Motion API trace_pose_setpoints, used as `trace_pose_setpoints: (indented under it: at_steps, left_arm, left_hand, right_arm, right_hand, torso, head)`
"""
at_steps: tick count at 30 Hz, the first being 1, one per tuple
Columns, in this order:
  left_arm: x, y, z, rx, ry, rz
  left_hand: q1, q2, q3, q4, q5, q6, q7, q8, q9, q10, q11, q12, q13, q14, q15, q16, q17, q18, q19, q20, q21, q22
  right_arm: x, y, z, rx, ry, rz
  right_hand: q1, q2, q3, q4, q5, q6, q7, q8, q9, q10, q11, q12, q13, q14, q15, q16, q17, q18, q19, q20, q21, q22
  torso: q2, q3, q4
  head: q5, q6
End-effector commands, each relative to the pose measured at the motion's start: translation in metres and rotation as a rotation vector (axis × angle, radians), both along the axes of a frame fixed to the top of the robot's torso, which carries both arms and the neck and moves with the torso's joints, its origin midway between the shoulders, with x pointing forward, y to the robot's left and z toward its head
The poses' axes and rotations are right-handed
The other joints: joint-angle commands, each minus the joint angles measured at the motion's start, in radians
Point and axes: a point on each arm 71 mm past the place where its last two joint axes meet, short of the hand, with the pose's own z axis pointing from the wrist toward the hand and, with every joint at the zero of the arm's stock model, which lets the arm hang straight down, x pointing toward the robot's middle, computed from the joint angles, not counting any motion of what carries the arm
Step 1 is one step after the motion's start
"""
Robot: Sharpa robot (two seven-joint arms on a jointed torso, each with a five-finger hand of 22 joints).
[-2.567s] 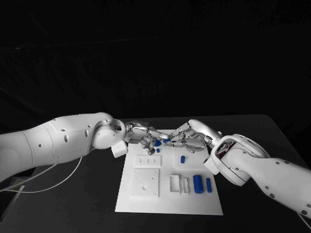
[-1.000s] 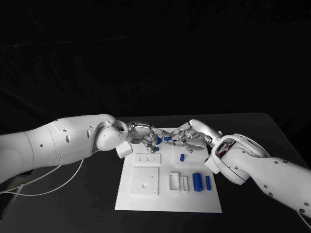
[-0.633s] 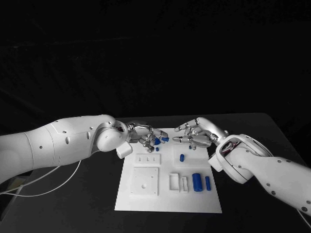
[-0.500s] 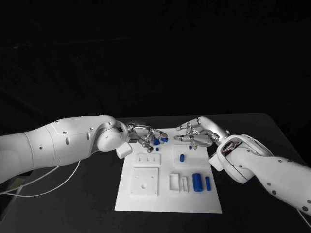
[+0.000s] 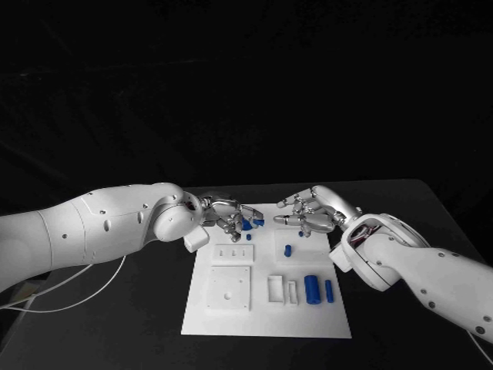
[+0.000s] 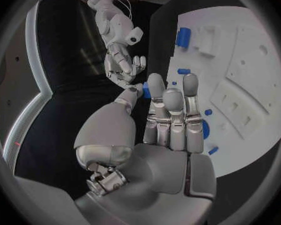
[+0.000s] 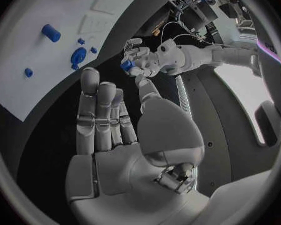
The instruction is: Assemble the parts on the task board
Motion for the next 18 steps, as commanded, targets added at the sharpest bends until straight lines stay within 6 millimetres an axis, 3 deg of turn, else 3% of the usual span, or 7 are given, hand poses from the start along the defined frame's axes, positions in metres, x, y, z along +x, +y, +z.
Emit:
trace_pose_setpoints:
  at_steps: [1, 7, 18]
  left_arm:
    - [0.001, -0.001, 0.001, 0.006, -0.017, 0.015]
    - [0.000, -0.003, 0.001, 0.004, -0.019, 0.015]
    - [-0.001, -0.006, 0.001, 0.001, -0.016, 0.001]
  left_hand:
    - [0.016, 0.003, 0.092, -0.087, -0.003, 0.077, -0.067, 0.003, 0.046, 0.054, -0.031, 0.006, 0.000, 0.021, -0.017, 0.005, 0.001, -0.015, 0.000, -0.005, 0.004, 0.018]
    - [0.020, 0.003, 0.092, -0.082, -0.009, 0.073, -0.066, 0.002, 0.048, 0.054, -0.031, 0.007, 0.000, 0.021, -0.017, 0.004, 0.002, -0.015, 0.001, -0.005, 0.004, 0.018]
    - [0.030, 0.002, 0.090, -0.071, -0.014, 0.071, -0.065, 0.002, 0.041, 0.054, -0.031, 0.007, 0.000, 0.022, -0.017, 0.003, 0.004, -0.015, 0.001, -0.005, 0.004, 0.019]
  right_arm:
    - [-0.003, 0.006, -0.008, -0.069, 0.047, 0.028]
    - [-0.003, 0.010, -0.013, -0.095, 0.062, 0.006]
    - [-0.003, 0.016, -0.017, -0.096, 0.067, -0.040]
  right_hand:
    - [0.004, -0.004, -0.031, 0.008, -0.005, -0.003, 0.004, -0.001, 0.000, -0.008, -0.002, 0.006, -0.004, -0.007, 0.000, 0.007, 0.000, 0.011, 0.031, 0.004, -0.007, 0.002]
    - [0.002, -0.009, -0.040, 0.015, -0.013, -0.002, 0.003, -0.001, 0.000, -0.005, -0.002, 0.010, -0.004, -0.003, -0.001, 0.008, -0.001, 0.013, 0.034, 0.003, -0.005, 0.003]
    - [0.001, -0.013, -0.044, 0.029, -0.035, 0.000, 0.002, -0.001, 0.000, 0.000, -0.003, 0.015, -0.004, 0.003, -0.003, 0.010, -0.001, 0.013, 0.037, 0.001, 0.010, 0.006]
  torso:
    - [0.000, -0.0001, 0.0006]
    - [0.001, 0.0000, 0.0034]
    - [0.000, 0.0004, 0.0006]
  head:
    - [0.000, 0.001]
    - [-0.001, 0.000]
    - [0.003, -0.002]
